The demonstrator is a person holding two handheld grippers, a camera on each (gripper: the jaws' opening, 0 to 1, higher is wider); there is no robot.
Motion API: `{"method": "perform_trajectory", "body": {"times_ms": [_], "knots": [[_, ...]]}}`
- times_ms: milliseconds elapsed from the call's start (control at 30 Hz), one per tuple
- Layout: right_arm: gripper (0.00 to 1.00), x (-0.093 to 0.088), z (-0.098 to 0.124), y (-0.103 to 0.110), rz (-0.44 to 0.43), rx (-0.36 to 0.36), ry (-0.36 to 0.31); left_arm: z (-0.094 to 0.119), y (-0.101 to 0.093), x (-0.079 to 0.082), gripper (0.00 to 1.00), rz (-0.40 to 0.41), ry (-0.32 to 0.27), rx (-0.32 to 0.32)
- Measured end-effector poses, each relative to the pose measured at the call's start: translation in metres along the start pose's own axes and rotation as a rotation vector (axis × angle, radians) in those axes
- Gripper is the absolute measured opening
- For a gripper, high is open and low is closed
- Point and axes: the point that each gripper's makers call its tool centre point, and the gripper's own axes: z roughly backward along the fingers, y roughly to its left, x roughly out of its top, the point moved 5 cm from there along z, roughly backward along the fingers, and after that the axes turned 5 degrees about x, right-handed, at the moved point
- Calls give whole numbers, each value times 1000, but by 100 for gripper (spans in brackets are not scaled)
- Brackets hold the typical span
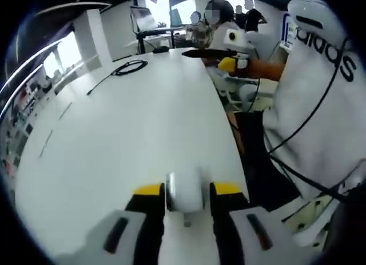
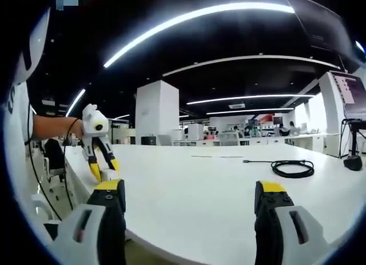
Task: Plug the desk Type‑C cable into the charger adapter.
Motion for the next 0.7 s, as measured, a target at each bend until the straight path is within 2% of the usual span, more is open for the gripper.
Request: {"method": "perform_trajectory", "body": {"times_ms": [100,167,200,300,400,467,567,600,633,667,700], "knots": [[95,1,-1,2,1,2,-1,5,3,3,35,15,-23,24],[95,1,-1,2,2,4,-1,8,3,8,35,39,-70,33],[95,2,-1,3,2,5,1,11,2,11,35,61,-114,39],[95,1,-2,4,-2,2,9,13,2,11,35,106,-156,60],[95,-1,-1,4,0,4,15,14,2,7,37,128,-168,80],[95,-1,-1,2,1,4,13,15,2,5,37,148,-195,107],[95,-1,-2,0,1,2,13,19,6,8,39,203,-271,175],[95,-1,-2,0,2,2,14,22,8,9,41,231,-304,217],[95,-1,-2,0,3,1,14,24,10,11,44,239,-327,243],[95,0,-3,0,3,1,15,28,12,12,48,269,-369,299],[95,0,-3,0,3,0,16,30,11,13,52,289,-392,320]]}}
